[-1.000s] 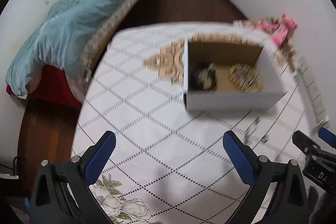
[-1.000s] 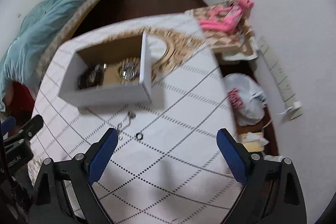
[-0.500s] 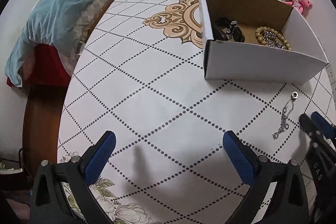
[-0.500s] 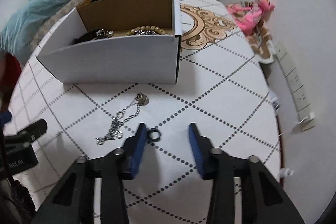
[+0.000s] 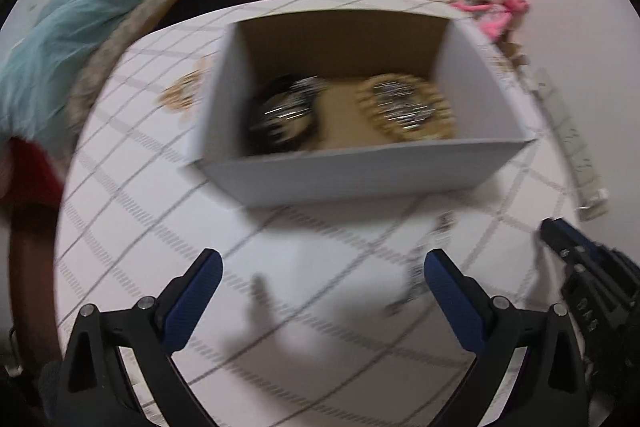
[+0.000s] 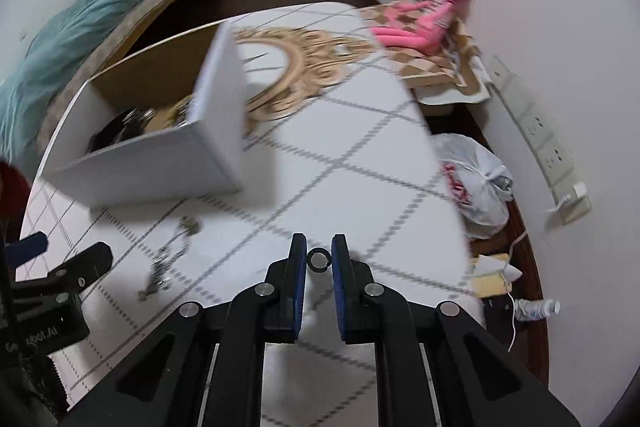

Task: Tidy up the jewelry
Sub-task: 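Grasp the last thin silver chain with the left tool while the right tool grasps the black ring, then carry the chain and black ring into the box and open both tools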

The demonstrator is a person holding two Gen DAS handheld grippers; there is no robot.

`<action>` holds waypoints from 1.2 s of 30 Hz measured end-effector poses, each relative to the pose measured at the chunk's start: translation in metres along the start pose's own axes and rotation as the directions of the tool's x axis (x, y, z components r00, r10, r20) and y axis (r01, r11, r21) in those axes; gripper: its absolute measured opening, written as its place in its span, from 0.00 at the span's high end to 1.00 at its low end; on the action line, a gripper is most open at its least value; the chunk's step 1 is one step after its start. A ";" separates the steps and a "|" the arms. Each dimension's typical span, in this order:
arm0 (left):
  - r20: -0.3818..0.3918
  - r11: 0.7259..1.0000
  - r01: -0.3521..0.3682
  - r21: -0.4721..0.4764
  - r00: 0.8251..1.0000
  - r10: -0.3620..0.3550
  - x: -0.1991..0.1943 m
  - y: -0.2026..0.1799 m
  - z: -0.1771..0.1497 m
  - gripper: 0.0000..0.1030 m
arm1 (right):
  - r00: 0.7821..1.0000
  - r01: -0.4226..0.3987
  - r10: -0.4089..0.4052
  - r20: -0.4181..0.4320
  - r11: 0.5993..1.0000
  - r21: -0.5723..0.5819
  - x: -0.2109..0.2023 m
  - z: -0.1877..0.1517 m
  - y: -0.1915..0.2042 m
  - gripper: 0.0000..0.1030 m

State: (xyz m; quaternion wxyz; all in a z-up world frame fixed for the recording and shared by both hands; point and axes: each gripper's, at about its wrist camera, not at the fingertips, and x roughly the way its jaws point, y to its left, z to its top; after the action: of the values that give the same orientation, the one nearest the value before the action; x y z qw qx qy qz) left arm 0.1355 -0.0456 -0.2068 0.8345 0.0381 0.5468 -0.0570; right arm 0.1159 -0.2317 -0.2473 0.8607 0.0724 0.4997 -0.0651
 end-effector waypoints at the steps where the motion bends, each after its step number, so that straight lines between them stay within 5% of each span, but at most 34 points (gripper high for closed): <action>1: 0.006 1.000 0.016 0.017 1.000 -0.016 0.001 -0.009 0.003 0.01 | 1.000 0.005 -0.005 -0.004 1.000 0.008 0.001 0.001 -0.005 0.87; 8: -0.029 0.987 0.066 0.144 0.998 -0.062 0.023 -0.056 0.010 0.28 | 1.000 0.026 -0.025 -0.017 0.998 0.062 0.005 0.002 -0.030 0.87; 16: -0.009 0.979 0.095 0.182 0.995 -0.095 0.023 -0.064 0.015 0.89 | 0.999 0.032 -0.031 -0.016 0.996 0.085 0.004 0.004 -0.036 0.87; 23: 0.018 0.979 0.139 0.149 0.990 -0.143 0.010 -0.053 0.011 0.91 | 1.000 0.010 -0.011 0.007 0.996 0.087 -0.007 0.005 -0.031 0.87; 36: 0.159 0.968 0.231 0.099 0.957 -0.244 -0.085 -0.013 0.011 0.91 | 0.987 -0.128 0.121 0.101 0.990 0.066 -0.070 0.030 -0.013 0.87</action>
State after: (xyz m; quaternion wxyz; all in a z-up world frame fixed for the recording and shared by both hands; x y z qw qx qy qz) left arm 0.1100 -0.0557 -0.1240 0.8630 0.0002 0.4716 -0.1814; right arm 0.1040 -0.2477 -0.1725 0.8832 0.1312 0.4491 -0.0328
